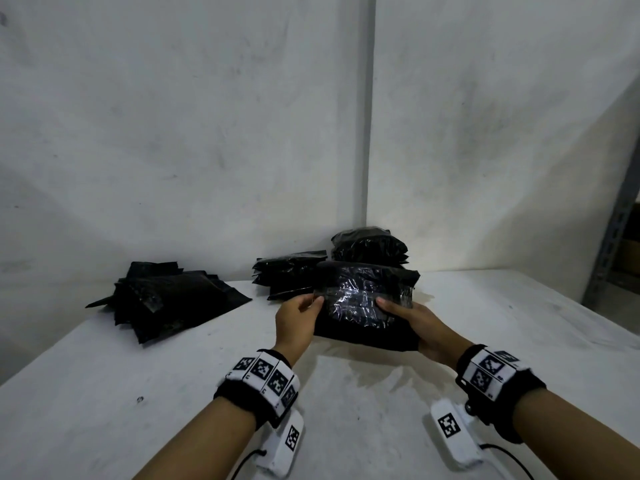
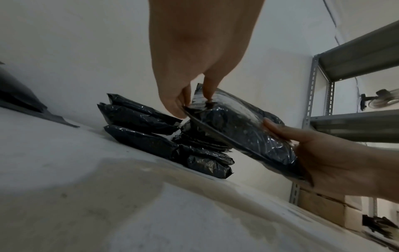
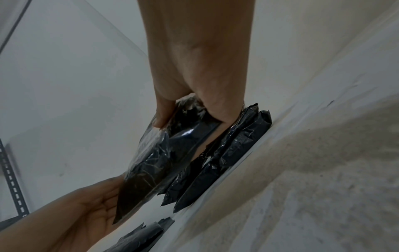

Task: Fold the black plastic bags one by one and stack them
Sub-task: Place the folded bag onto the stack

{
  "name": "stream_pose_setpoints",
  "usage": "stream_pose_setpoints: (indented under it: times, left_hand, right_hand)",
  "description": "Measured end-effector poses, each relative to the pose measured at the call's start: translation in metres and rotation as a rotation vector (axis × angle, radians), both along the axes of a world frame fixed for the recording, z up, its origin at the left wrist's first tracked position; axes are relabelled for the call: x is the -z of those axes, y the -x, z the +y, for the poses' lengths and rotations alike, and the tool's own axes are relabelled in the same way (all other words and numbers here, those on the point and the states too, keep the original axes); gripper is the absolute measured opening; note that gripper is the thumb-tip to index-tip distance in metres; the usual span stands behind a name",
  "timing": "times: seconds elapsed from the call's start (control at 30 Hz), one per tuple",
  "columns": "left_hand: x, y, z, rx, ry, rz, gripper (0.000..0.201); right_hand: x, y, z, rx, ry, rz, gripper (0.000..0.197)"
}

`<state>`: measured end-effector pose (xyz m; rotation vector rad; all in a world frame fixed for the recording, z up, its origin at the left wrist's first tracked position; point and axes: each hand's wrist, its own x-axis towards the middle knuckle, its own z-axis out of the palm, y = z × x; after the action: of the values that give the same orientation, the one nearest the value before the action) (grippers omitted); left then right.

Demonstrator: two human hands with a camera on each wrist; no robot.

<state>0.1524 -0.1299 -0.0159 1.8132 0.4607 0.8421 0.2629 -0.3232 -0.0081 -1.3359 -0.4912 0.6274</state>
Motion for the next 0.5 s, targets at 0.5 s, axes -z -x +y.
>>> stream_pose_setpoints:
  times: [0.5]
  left_hand:
    - [-0.009, 0.011, 0.015, 0.272, 0.524, 0.031, 0.036]
  right_hand:
    - [-0.009, 0.004, 0.001, -0.085, 0.08, 0.021, 0.041]
